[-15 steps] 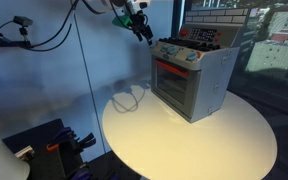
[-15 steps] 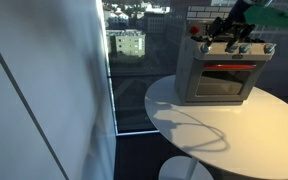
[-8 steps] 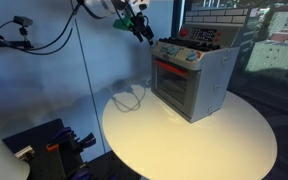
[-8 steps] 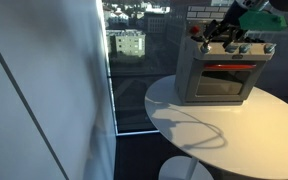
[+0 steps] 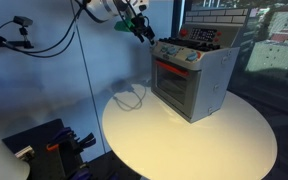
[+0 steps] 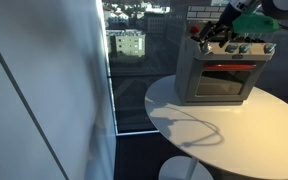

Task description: Twist the knob on the stove

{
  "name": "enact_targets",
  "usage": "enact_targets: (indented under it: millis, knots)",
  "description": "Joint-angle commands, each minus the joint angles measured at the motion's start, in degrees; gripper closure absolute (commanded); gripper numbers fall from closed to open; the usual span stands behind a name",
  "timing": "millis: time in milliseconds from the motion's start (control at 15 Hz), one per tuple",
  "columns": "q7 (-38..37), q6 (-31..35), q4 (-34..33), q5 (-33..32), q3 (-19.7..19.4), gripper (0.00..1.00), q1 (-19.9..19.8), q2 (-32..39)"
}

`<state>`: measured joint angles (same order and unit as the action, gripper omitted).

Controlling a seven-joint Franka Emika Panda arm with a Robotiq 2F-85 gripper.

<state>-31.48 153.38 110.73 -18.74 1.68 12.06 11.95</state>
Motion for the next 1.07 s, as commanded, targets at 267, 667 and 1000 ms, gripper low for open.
enact_targets:
  millis: [267, 667, 1000]
  knots:
    - [-2.02, 0.32, -3.99, -1.31, -1.90, 0.04, 2.16, 3.10]
    - [-2.14, 0.43, -4.75, -1.05, -2.63, 0.49, 2.82, 3.65]
    - [-3.20, 0.71, -4.47, -1.34, -3.21, 0.62, 3.00, 3.26]
